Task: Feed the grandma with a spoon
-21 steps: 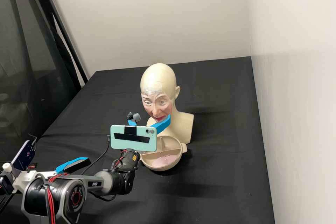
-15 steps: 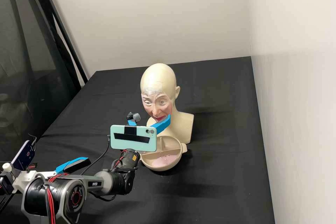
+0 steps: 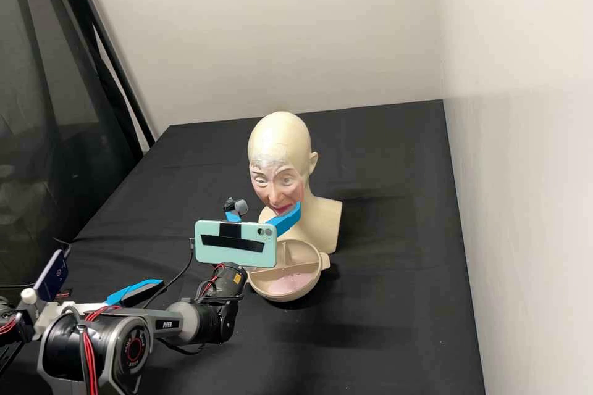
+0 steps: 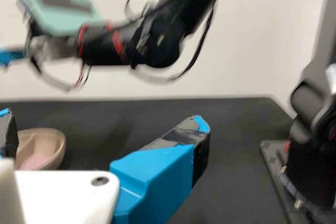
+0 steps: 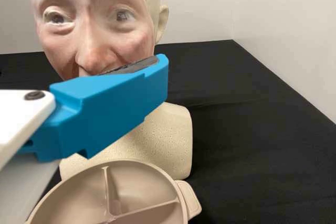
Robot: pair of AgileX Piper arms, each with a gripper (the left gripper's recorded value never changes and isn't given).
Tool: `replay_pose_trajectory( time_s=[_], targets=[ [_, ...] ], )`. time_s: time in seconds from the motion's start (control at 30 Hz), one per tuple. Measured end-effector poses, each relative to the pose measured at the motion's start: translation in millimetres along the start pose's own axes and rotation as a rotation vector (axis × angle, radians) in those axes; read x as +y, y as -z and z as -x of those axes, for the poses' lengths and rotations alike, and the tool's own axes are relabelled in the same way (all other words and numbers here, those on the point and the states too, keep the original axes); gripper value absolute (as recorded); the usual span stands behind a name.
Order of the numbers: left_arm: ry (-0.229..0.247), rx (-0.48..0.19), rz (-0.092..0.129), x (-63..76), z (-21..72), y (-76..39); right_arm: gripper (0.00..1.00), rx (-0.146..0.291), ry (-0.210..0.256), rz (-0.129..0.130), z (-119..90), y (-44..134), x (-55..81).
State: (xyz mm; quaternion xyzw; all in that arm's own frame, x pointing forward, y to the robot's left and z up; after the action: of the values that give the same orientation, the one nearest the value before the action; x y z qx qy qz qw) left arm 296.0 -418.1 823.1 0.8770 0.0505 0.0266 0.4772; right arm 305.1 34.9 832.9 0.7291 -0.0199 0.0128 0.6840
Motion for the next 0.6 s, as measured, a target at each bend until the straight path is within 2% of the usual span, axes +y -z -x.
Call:
replay_pose_trajectory(
  time_s=[0.1,0.17,0.2,0.27,0.47,0.6],
  targets=[
    [0.036,0.034,0.019,-9.1,3.8,13.4,1.00,0.000,0.000,0.000,0.0,0.0,0.0],
    [0.047,0.059,0.024,-13.5,6.3,22.9,1.00,0.000,0.000,0.000,0.0,0.0,0.0],
    [0.053,0.072,0.034,-15.3,7.7,28.7,1.00,0.000,0.000,0.000,0.0,0.0,0.0],
    [0.052,0.099,0.044,-15.7,9.5,37.0,1.00,0.000,0.000,0.000,0.0,0.0,0.0],
    [0.031,0.193,0.097,-14.2,13.8,65.2,1.00,0.000,0.000,0.000,0.0,0.0,0.0],
    [0.032,0.240,0.100,-15.5,17.0,82.4,1.00,0.000,0.000,0.000,0.0,0.0,0.0]
  ],
)
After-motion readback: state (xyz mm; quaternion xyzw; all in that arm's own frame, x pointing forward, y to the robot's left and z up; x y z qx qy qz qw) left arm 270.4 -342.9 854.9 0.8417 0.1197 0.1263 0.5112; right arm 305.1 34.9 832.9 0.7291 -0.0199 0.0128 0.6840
